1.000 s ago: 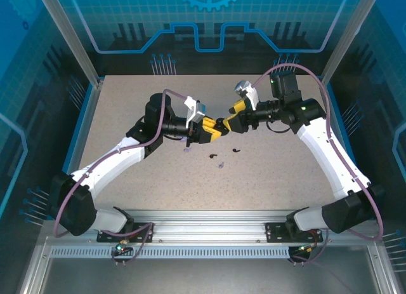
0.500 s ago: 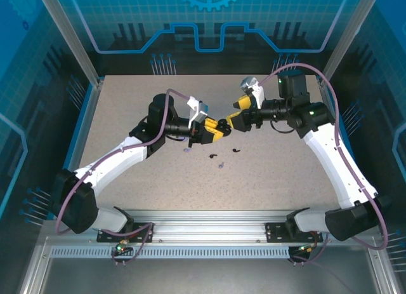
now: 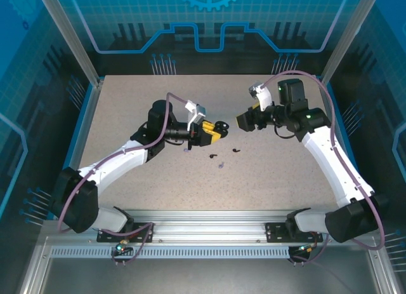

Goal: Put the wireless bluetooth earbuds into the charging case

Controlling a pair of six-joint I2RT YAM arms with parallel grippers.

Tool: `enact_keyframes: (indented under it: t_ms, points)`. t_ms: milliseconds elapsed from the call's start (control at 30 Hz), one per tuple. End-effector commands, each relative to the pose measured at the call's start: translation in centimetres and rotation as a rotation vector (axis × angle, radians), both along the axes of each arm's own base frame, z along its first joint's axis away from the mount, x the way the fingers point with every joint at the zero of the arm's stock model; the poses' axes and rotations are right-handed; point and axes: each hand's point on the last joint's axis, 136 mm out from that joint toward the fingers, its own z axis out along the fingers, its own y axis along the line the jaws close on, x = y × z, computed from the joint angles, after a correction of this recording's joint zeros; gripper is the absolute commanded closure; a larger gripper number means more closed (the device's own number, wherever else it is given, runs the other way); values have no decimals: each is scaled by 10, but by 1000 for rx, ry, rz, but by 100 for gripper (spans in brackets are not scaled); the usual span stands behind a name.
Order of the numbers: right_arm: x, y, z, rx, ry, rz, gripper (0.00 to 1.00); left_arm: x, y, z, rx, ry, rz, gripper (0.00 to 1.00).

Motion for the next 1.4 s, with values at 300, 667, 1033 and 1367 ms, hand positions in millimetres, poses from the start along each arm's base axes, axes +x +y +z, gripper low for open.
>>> enact_keyframes:
  t_ms: [300,667,1033,1367]
  points:
    - [-9,-26,-124,-169,339,-131,28,-2,22,-23,-28,48,96,100]
    - [-8,-4,-184,-404,402,28,34,-12,34,-31,-25,55,162,100]
    - [15,6,-209,-362,488,-1,59,-16,37,-28,-34,56,172,99]
    - [28,-5,-232,-419,559,-70,81,-18,39,-28,-32,53,180,99]
